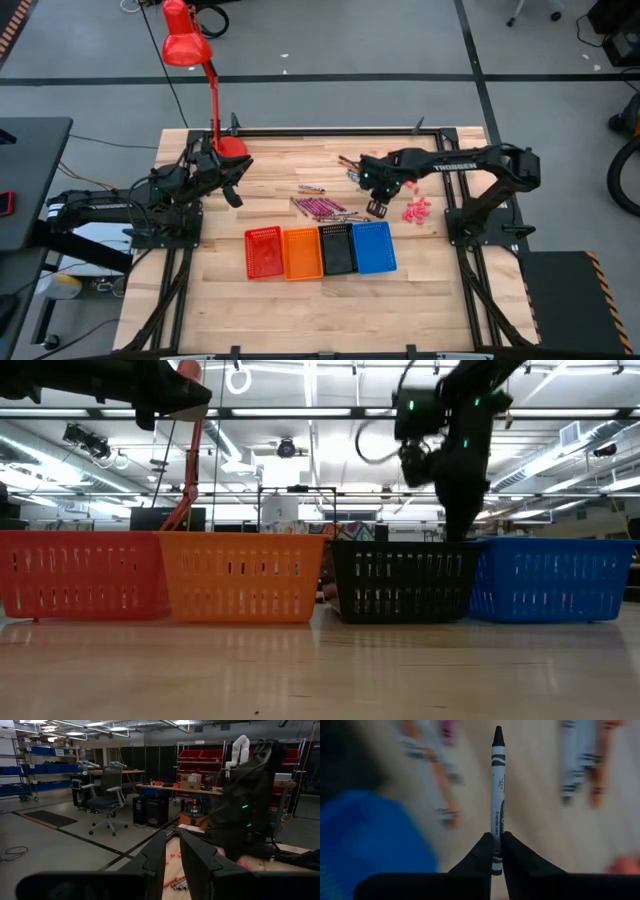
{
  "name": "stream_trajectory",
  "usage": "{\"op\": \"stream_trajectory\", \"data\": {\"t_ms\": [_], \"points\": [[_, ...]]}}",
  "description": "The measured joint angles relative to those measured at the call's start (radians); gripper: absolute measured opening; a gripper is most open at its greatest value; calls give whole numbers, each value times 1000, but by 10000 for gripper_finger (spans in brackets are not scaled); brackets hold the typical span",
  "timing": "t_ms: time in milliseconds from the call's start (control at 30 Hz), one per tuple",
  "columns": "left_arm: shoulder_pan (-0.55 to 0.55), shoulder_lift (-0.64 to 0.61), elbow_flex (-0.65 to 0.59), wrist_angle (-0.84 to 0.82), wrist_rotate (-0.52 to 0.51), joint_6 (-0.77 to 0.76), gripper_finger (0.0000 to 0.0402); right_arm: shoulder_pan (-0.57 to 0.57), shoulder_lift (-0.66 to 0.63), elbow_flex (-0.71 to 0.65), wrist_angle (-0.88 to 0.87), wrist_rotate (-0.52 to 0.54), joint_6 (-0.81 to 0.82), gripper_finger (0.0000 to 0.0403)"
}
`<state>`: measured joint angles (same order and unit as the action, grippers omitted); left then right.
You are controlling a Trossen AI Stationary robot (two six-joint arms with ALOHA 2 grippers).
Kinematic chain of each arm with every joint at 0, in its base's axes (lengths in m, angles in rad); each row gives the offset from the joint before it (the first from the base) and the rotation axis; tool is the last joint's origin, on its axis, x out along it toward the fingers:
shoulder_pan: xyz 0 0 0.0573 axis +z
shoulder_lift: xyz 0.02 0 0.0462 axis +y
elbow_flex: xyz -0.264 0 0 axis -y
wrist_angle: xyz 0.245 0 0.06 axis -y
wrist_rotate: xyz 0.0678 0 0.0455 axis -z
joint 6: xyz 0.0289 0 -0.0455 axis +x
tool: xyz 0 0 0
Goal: Sort crayons
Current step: Put the black crayon into the blue bin
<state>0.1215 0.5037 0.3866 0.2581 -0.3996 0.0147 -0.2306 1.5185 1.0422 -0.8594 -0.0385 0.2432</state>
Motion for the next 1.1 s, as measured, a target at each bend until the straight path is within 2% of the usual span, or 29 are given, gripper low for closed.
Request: {"op": "stream_trajectory", "data": {"t_ms": [200,333,433,633,800,933,1100], "points": [[-1,0,0,-1,0,0,68,159,-66,7,-71,-167,307,35],[-1,0,0,-1,0,0,68,284,-80,7,-121,-169,502,36],[-1,0,0,-1,0,0,68,359,-80,7,-97,-162,586,37],[-1,0,0,-1,0,-5,68,414,-24,7,-83,-118,644,47],[-1,0,0,13,0,-4,68,406,44,7,-82,-111,598,68],[-1,0,0,14,0,-3,68,377,62,7,-78,-144,550,90],[-1,0,0,14,0,-3,68,318,26,11,-82,-235,510,113]]}}
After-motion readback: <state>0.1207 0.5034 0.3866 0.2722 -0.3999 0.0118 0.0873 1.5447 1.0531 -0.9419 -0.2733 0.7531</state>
